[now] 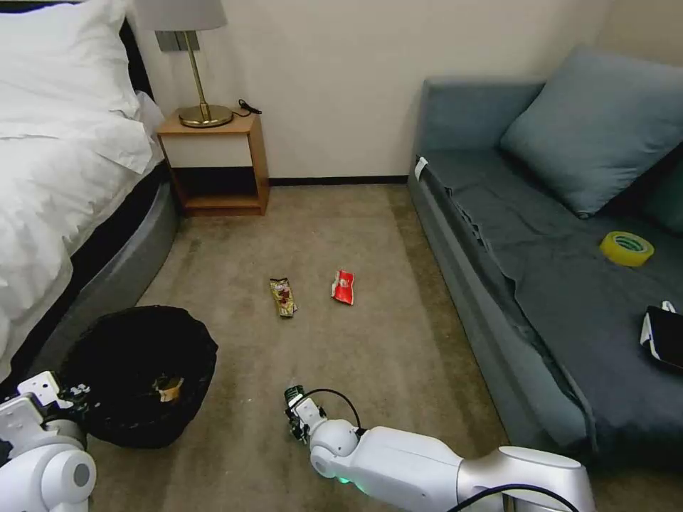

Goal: Pick up the trash bin, then pick up the garbage on the floor and place it into the trash bin.

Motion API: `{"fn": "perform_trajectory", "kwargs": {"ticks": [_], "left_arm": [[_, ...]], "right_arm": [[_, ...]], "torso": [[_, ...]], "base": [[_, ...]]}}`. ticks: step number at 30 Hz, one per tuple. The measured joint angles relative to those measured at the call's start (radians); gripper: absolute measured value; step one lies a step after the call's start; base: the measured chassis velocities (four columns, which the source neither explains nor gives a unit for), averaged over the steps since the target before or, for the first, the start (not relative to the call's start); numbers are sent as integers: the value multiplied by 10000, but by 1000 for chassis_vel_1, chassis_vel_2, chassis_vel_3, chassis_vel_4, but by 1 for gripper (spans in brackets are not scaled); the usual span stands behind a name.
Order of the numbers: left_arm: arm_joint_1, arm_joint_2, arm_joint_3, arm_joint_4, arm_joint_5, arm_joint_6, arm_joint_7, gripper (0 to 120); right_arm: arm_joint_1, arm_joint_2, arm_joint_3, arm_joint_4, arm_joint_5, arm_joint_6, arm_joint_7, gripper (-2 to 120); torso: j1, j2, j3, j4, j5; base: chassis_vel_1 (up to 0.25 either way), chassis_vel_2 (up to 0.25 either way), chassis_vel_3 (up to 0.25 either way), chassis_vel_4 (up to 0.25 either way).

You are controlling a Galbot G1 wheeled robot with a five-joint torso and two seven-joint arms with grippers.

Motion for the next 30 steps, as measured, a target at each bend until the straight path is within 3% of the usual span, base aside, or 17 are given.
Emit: {"fn": "perform_trajectory", "kwargs": {"ticks": [5,10,15,21,26,30], "left_arm": [[-7,-7,20,23,13,0,-1,2],[15,-11,38,19,15,0,-1,2],[22,7,112,16,16,0,-3,2],[-5,-21,429,16,75,0,-10,2],[-45,-84,613,54,131,0,-10,2],[-110,-149,800,105,165,0,-12,2]], "right_arm": [[-5,-94,-7,144,-4,33,1,26],[75,-320,200,679,3,103,113,23],[381,-768,987,2108,193,2,386,23],[1281,-1343,2125,4822,1005,-434,890,23],[2044,-1159,2504,6251,1981,-631,1315,23],[2711,-509,2306,6907,2744,-669,1770,23]], "torso": [[0,0,0,0,-1],[0,0,1,0,-1],[0,-1,1,0,0],[0,-1,1,-3,-1],[0,-1,1,-1,0],[0,-1,1,1,-1]], "base": [[0,0,0,0],[0,0,0,0],[0,0,0,0],[0,0,0,0],[0,0,0,0],[0,0,0,0]]}}
